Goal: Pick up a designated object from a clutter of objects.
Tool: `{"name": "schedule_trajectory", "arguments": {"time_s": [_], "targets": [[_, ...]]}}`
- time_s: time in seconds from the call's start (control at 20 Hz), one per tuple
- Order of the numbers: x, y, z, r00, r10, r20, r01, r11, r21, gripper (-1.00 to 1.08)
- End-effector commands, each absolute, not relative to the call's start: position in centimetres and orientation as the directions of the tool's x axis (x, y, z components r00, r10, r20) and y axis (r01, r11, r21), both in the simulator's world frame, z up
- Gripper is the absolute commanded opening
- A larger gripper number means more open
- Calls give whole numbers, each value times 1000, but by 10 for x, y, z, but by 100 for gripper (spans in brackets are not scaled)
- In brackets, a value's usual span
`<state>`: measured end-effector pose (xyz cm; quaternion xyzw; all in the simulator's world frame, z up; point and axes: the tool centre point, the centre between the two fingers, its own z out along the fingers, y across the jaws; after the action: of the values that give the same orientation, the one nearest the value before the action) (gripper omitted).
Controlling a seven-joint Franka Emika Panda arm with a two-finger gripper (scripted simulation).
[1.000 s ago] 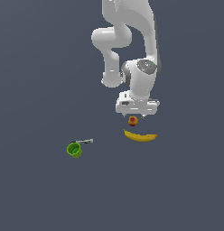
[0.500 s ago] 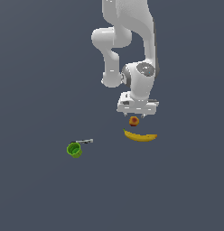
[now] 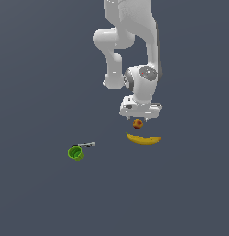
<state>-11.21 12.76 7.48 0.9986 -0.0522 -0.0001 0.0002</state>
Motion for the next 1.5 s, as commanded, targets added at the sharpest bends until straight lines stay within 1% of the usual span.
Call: {"name": "schedule_trajectory", "arguments": {"time_s": [0.0, 0.3, 0.55, 0.6, 1.05, 1.1, 1.45], "targets": [[-113, 128, 66, 995, -104, -1, -104, -995, 0, 100], [-113, 128, 44, 994, -105, 0, -105, -994, 0, 100], [-113, 128, 38, 994, -106, 0, -106, -994, 0, 100], [-113, 128, 38, 994, -106, 0, -106, -994, 0, -100], [-113, 128, 38, 994, -106, 0, -106, -994, 0, -100], [-105, 137, 47, 996, -91, 25, -90, -996, -12, -100], [-105, 132, 57, 996, -91, 24, -90, -996, -12, -100]]}}
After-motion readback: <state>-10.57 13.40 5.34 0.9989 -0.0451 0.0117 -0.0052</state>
